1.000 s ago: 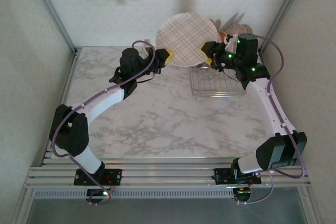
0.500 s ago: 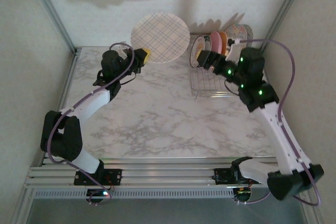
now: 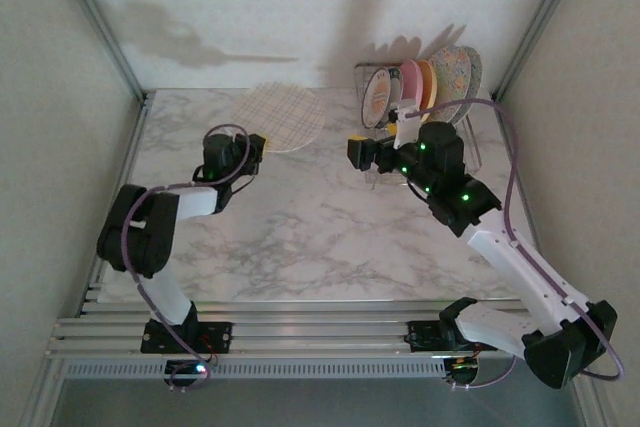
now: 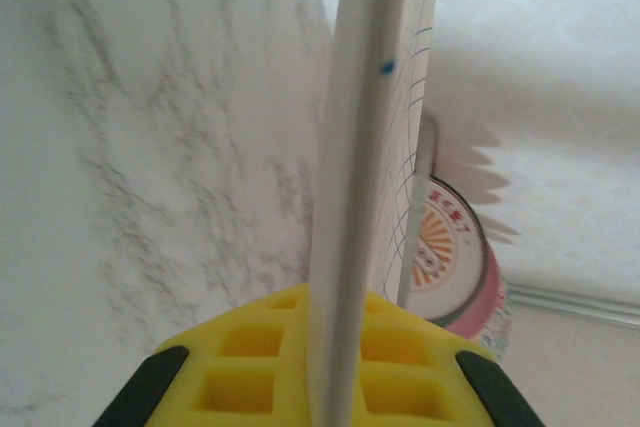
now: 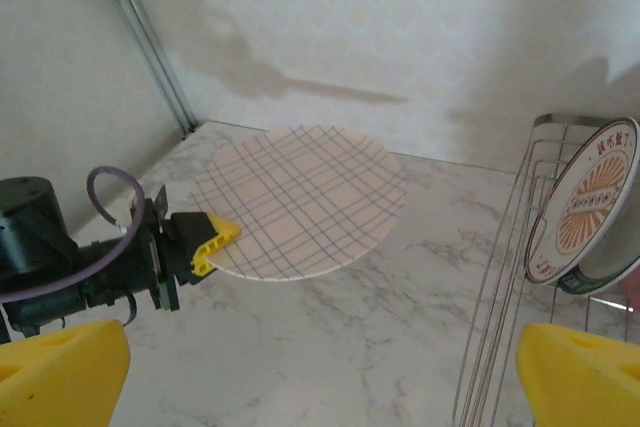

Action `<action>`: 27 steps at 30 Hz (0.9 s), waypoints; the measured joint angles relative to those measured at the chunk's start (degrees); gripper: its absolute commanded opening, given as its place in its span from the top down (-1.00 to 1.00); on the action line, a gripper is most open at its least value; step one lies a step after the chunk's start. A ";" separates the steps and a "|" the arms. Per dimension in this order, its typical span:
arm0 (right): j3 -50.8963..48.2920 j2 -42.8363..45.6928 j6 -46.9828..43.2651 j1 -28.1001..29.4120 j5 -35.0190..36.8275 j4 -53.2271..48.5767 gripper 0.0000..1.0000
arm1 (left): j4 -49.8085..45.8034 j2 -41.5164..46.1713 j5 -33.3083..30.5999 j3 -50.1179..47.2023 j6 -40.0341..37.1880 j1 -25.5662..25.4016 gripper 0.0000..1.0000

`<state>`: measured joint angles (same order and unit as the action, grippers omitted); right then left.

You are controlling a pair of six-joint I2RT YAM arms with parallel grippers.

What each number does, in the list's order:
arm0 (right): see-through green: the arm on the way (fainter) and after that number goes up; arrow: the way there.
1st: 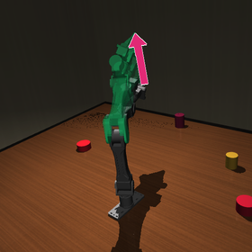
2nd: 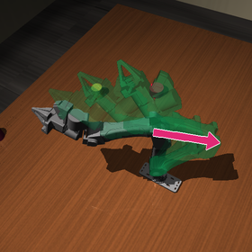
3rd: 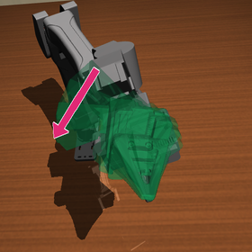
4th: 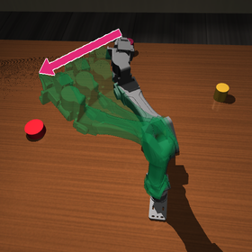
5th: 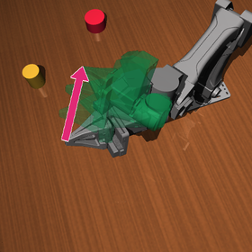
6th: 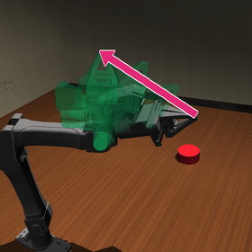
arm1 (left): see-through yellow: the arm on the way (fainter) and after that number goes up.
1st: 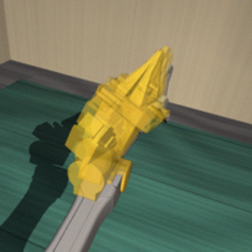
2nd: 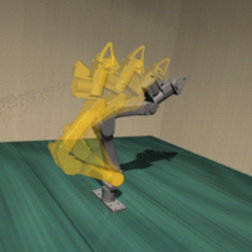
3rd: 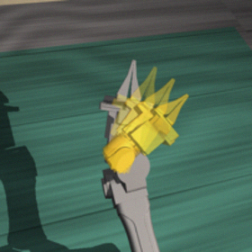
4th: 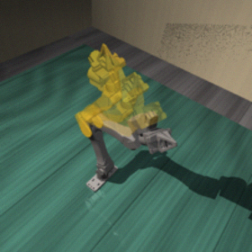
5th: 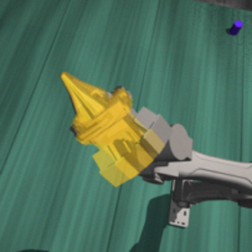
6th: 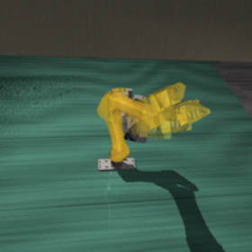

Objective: Unload the plates from the dish rack

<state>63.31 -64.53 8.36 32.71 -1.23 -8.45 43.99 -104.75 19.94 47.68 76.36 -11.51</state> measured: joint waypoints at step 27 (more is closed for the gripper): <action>0.00 -5.77 -0.28 0.20 -0.28 3.98 -0.98 | 0.79 -19.63 2.05 16.85 -0.50 0.11 1.00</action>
<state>63.31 -70.30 8.08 32.91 -1.52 -4.47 44.77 -124.38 22.00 64.53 75.85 -11.40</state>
